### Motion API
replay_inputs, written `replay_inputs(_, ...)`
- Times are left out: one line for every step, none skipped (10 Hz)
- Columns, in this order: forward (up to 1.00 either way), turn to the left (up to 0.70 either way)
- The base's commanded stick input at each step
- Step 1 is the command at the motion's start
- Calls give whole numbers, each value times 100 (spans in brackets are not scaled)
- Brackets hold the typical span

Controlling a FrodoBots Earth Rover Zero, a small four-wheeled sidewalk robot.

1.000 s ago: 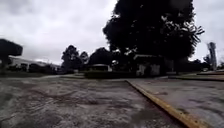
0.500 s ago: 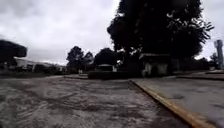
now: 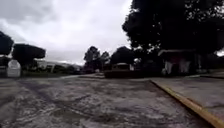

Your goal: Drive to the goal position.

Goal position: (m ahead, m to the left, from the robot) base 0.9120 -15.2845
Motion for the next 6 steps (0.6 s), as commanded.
replay_inputs(70,0)
replay_inputs(70,0)
replay_inputs(70,0)
replay_inputs(70,0)
replay_inputs(70,0)
replay_inputs(70,0)
